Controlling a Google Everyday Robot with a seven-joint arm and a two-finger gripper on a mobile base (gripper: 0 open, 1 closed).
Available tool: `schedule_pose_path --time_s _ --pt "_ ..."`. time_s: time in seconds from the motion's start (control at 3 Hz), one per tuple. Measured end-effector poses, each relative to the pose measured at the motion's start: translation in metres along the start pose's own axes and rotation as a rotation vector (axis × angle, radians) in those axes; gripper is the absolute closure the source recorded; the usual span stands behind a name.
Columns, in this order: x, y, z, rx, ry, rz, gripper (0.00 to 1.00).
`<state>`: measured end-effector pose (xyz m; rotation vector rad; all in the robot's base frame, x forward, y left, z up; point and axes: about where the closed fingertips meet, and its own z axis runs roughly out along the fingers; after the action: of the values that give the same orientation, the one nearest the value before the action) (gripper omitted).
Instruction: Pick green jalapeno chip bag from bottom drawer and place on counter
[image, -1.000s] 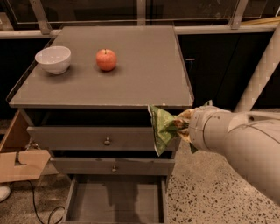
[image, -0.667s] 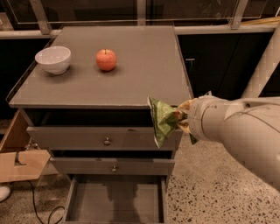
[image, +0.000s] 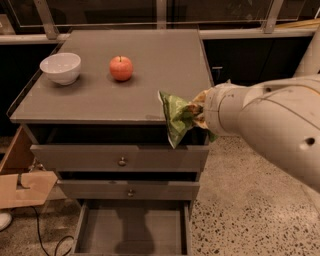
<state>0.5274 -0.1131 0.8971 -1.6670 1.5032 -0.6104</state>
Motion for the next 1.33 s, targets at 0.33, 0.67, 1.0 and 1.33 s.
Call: schedule_pose_path --time_s 0.33,0.67,1.0,1.33 --pt "0.002 -0.020 0.010 -0.001 -0.004 -0.027 1.00" --pt "0.001 -0.055 0.030 -0.004 -0.033 -0.064 1.00" --pt "-0.007 -0.079 0.052 -0.018 -0.078 -0.090 1.00" --pt "-0.011 -0.085 0.074 -0.056 -0.127 -0.112 1.00"
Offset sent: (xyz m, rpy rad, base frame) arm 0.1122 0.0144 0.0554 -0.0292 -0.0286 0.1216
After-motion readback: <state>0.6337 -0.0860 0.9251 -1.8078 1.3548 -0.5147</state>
